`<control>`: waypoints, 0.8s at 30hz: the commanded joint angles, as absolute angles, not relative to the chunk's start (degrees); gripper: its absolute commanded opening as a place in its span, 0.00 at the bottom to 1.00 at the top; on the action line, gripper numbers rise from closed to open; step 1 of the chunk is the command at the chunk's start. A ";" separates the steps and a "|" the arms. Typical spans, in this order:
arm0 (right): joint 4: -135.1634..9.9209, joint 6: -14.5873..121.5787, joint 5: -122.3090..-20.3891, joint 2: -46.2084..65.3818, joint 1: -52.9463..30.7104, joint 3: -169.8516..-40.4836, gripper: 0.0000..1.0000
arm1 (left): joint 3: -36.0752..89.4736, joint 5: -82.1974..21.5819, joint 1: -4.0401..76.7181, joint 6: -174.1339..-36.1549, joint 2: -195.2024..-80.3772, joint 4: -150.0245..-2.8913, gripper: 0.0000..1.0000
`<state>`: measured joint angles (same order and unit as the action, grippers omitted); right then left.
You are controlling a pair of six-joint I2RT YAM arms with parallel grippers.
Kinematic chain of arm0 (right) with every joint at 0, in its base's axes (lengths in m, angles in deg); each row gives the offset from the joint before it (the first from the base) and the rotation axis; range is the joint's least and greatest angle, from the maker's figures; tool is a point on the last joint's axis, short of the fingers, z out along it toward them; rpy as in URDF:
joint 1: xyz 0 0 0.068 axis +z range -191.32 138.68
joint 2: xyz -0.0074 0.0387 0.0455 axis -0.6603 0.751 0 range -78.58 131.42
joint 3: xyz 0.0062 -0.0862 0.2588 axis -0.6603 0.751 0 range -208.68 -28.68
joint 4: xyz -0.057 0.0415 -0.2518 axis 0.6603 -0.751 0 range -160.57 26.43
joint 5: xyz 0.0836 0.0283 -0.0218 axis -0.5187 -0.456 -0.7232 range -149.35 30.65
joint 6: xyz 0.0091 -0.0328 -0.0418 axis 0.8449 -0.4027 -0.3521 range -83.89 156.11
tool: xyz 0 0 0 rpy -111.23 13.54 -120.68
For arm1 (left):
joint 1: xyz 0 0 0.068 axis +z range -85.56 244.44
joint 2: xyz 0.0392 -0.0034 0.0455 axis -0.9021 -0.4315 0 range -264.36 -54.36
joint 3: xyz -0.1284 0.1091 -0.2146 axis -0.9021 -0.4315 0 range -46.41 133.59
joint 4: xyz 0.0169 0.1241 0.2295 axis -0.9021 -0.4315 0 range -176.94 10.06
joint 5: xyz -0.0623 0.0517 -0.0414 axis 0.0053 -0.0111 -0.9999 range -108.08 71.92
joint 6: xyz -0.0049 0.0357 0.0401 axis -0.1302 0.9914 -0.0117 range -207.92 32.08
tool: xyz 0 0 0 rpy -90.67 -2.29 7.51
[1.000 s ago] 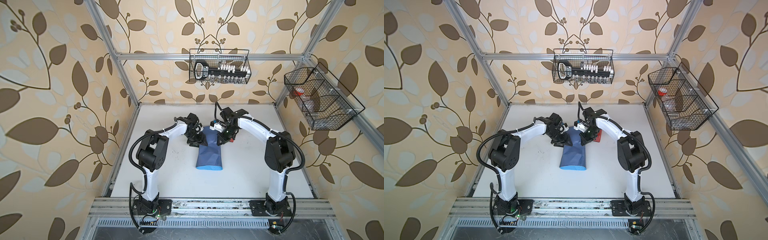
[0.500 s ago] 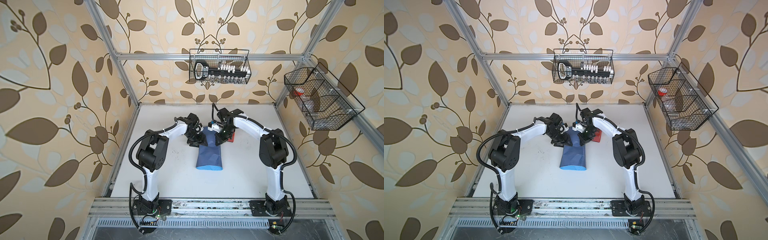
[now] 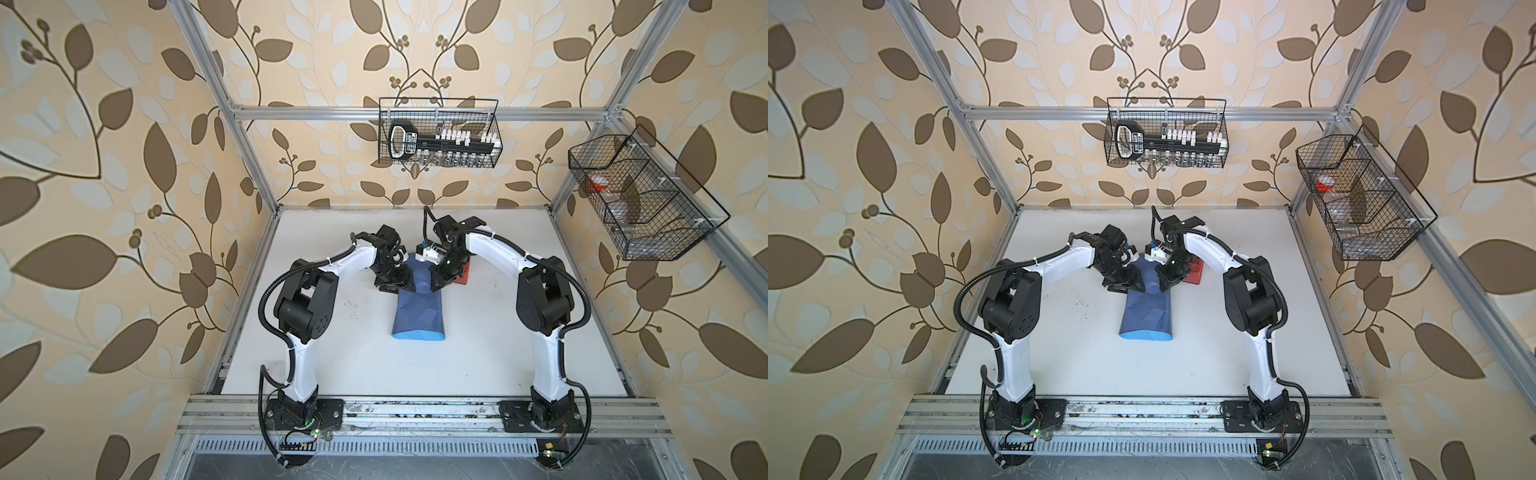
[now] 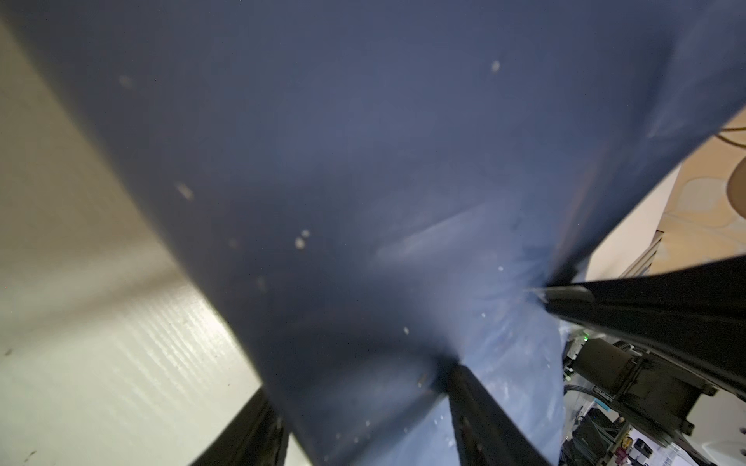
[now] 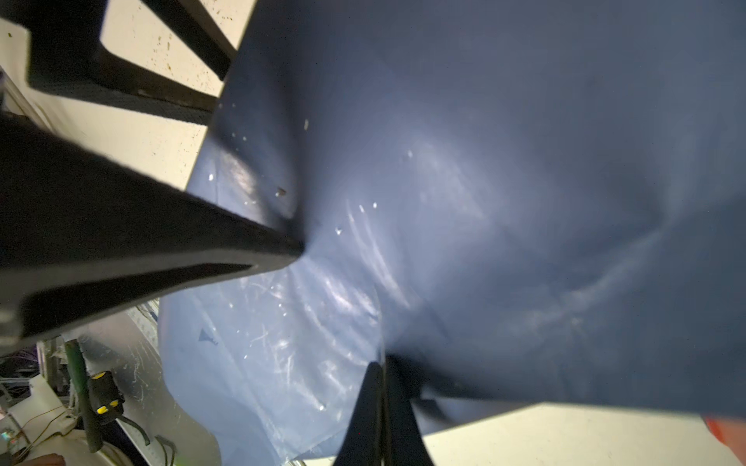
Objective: Wrap a gift box in wrapping paper
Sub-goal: Stick the wrapping paper to the gift box.
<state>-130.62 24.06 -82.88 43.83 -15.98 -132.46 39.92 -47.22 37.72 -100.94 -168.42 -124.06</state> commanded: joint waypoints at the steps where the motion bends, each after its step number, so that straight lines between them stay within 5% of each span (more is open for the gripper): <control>1: -131.55 22.31 -76.89 51.10 -18.22 -132.52 0.00 | 40.51 -41.68 35.87 -97.80 -171.38 -125.31 0.63; 15: -133.09 22.22 -76.25 58.88 -19.96 -135.46 0.00 | 53.65 -40.38 35.93 -89.57 -167.33 -137.51 0.68; 16: -133.03 22.22 -76.14 58.97 -20.07 -135.54 0.00 | 54.89 -41.01 35.90 -88.82 -166.45 -138.33 0.60; 19: -132.99 22.31 -76.03 58.89 -20.23 -135.64 0.00 | 56.70 -43.92 35.71 -87.94 -164.52 -138.14 0.00; 24: -133.09 22.31 -76.23 59.31 -19.83 -136.02 0.00 | 55.77 -52.20 35.14 -89.88 -165.36 -131.86 0.00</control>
